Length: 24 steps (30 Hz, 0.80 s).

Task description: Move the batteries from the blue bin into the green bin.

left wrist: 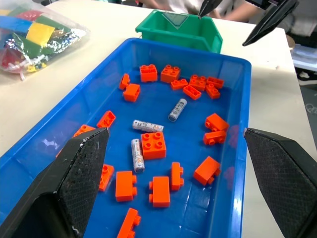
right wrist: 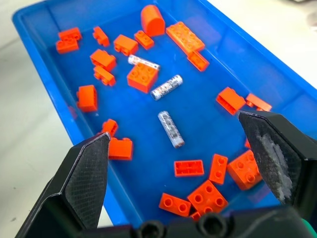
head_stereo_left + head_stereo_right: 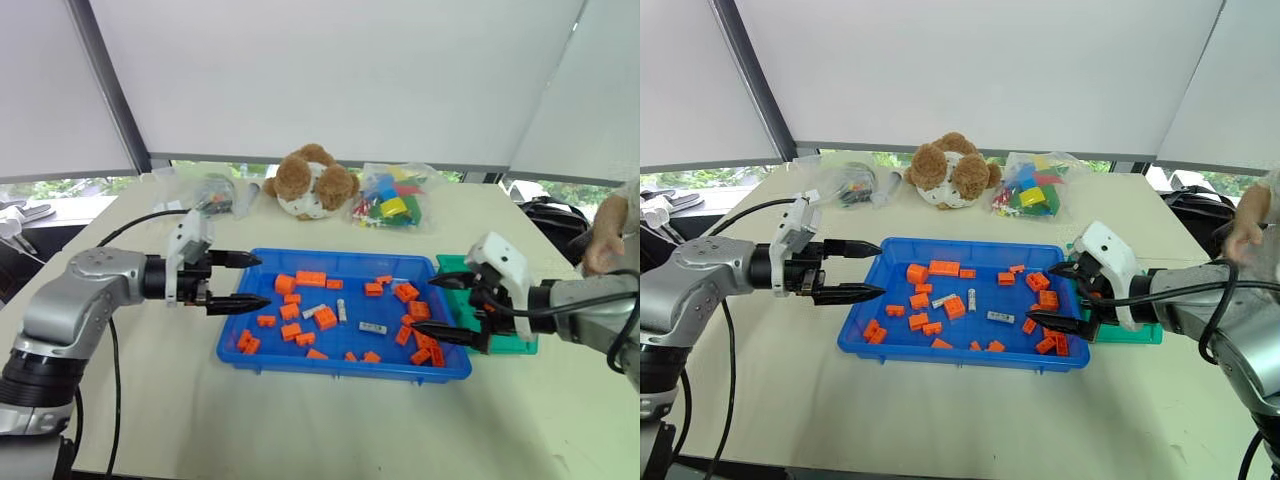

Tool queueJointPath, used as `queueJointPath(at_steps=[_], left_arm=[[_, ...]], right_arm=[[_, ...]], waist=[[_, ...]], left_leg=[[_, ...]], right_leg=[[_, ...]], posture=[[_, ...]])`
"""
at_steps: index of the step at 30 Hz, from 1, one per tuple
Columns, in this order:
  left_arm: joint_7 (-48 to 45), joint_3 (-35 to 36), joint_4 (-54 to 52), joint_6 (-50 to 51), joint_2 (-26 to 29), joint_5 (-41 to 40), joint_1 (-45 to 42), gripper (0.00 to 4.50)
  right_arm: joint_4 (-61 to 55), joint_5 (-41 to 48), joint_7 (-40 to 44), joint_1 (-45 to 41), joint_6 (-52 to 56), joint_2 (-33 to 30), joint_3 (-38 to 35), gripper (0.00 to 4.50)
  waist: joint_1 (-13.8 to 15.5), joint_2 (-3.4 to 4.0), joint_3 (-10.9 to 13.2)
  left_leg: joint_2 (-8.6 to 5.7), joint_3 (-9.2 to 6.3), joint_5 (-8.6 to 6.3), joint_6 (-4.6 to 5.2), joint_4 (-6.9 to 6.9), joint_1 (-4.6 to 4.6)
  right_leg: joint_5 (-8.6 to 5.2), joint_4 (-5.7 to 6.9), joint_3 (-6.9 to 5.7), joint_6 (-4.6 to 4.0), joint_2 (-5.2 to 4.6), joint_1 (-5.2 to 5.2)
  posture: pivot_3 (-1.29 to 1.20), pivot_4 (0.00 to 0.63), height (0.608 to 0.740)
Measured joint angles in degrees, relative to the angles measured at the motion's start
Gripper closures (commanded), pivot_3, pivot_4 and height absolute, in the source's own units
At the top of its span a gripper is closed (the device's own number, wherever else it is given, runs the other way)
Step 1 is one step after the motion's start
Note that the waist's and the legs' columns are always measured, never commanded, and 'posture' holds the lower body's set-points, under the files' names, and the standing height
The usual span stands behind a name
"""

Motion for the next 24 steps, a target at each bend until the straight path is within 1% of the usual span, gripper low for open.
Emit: queueJointPath(at_steps=[5, 9, 14, 17, 21, 24], left_arm=[[0.4, -0.3, 0.0, 0.1, -0.5, -0.2, 0.2, 0.0], [1.5, 0.0, -0.3, 0.8, -0.9, -0.9, 0.2, 0.0], [2.5, 1.0, -2.5, 1.5, -1.1, -1.5, 1.2, 0.0], [2.6, 1.1, -2.6, 1.6, -1.1, -1.6, 1.4, 0.0], [2.6, 1.1, -2.7, 1.6, -1.0, -1.5, 1.4, 0.0], [2.6, 1.3, -2.8, 1.6, -1.0, -1.5, 1.8, 0.0]], right_arm=[[0.0, 0.0, 0.0, 0.2, 0.0, 0.0, 1.2, 0.01], [0.8, 0.0, 0.4, -1.3, -0.1, 0.0, 1.9, 0.01], [1.3, -0.2, 0.4, -1.8, -0.7, 0.5, 3.2, 0.01], [1.9, -0.2, 0.3, -4.1, -0.7, 0.8, 4.4, 0.01], [3.7, -1.6, 0.4, -6.9, -1.9, 1.4, 7.5, 0.01], [5.3, -2.6, 0.2, -9.2, -2.3, 3.5, 10.9, 0.01]], waist=[[0.0, 0.0, 0.0], [0.0, 0.0, 0.0], [0.0, 0.0, 0.0], [-0.1, 0.0, 0.0], [0.0, 0.0, 0.0], [-0.1, 0.0, 0.0]], left_leg=[[0.0, 0.0, 0.0, 0.0, 0.0, 0.0], [0.0, 0.0, 0.0, 0.01, 0.0, 0.0], [0.0, 0.0, 0.0, 0.0, 0.0, 0.0], [0.0, 0.0, 0.0, 0.0, 0.0, 0.0], [0.0, 0.0, 0.0, 0.0, 0.0, 0.0], [0.0, 0.01, 0.0, 0.0, 0.0, 0.0]], right_leg=[[0.0, 0.0, 0.0, 0.0, 0.0, 0.0], [0.0, 0.0, 0.0, 0.0, 0.0, -0.01], [0.0, 0.0, 0.0, 0.0, 0.0, 0.0], [0.0, 0.0, 0.0, 0.0, 0.0, -0.01], [0.0, 0.0, 0.0, 0.0, 0.0, -0.01], [0.0, 0.01, 0.0, 0.0, 0.0, -0.02]], posture=[[0.0, 0.15, 0.71], [0.0, 0.15, 0.71], [0.0, 0.15, 0.71], [0.0, 0.15, 0.71], [0.0, 0.15, 0.71], [0.0, 0.15, 0.71]])
